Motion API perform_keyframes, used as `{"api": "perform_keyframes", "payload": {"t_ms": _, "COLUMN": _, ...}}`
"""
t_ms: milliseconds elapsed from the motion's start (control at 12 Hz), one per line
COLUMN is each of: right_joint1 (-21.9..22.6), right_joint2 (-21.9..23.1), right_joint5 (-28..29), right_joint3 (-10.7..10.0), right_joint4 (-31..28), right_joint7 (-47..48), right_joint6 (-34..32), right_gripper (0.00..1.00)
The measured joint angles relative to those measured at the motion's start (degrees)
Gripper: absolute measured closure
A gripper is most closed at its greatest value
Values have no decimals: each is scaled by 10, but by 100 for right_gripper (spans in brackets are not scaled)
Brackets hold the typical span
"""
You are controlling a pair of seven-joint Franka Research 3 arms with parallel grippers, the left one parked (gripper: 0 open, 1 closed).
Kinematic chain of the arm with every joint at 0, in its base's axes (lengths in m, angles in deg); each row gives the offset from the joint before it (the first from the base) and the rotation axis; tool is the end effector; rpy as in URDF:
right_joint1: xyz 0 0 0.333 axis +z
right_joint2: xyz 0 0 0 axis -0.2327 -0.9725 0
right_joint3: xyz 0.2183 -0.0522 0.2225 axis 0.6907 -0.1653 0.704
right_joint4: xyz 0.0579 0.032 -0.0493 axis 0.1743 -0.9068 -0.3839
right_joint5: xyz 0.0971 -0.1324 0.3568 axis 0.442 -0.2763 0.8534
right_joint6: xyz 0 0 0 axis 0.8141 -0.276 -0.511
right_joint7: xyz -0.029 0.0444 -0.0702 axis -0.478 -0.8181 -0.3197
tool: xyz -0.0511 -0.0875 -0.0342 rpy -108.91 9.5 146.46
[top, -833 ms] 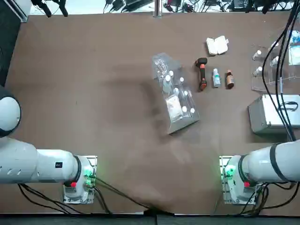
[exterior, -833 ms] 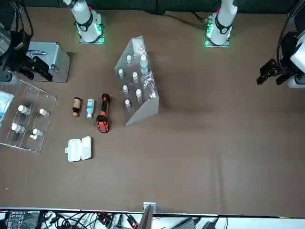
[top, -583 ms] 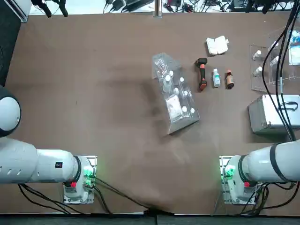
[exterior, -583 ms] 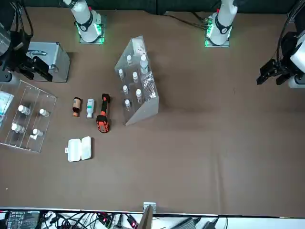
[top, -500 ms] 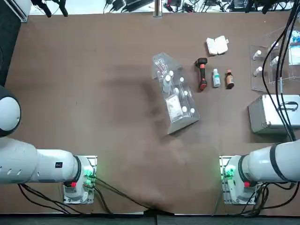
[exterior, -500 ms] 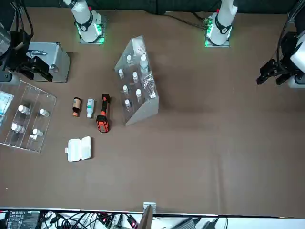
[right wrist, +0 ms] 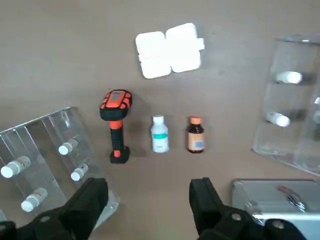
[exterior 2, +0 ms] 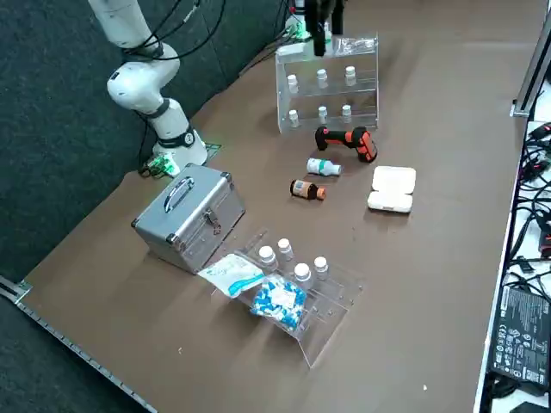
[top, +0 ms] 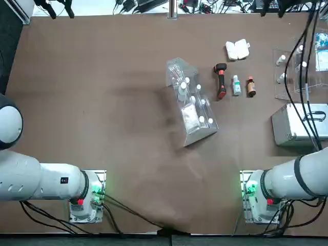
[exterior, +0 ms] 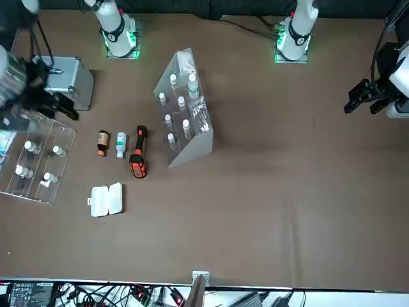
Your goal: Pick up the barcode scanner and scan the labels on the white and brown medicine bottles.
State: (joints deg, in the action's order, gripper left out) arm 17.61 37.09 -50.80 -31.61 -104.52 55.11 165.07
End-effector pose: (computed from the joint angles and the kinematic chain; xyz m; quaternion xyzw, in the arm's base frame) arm 0.5919 0.0597 0.5705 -0.9984 0.0231 0.0447 0.0241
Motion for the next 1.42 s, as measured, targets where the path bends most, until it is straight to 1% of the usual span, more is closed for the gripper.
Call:
{"api": "perform_keyframes", "payload": {"t_ms": 167, "right_joint1": 33, "right_joint2": -29, "right_joint5": 1, "right_joint3": 2, "right_joint4": -19, "right_joint7": 2, "right_joint6": 48, "right_gripper": 0}}
{"api": "perform_keyframes", "payload": {"t_ms": 333, "right_joint1": 67, "right_joint2": -44, "right_joint5": 1, "right_joint3": 3, "right_joint4": -53, "right_joint7": 15, "right_joint6": 107, "right_gripper": 0}}
{"api": "perform_keyframes", "payload": {"t_ms": 750, "right_joint1": 133, "right_joint2": -45, "right_joint5": -1, "right_joint3": 4, "right_joint4": -158, "right_joint7": 76, "right_joint6": 234, "right_gripper": 0}}
{"api": "perform_keyframes", "payload": {"t_ms": 1167, "right_joint1": 157, "right_joint2": -35, "right_joint5": -3, "right_joint3": 4, "right_joint4": -293, "right_joint7": 79, "right_joint6": 379, "right_gripper": 0}}
{"api": "perform_keyframes", "payload": {"t_ms": 1417, "right_joint1": 156, "right_joint2": -20, "right_joint5": -3, "right_joint3": 1, "right_joint4": -358, "right_joint7": 87, "right_joint6": 459, "right_gripper": 0}}
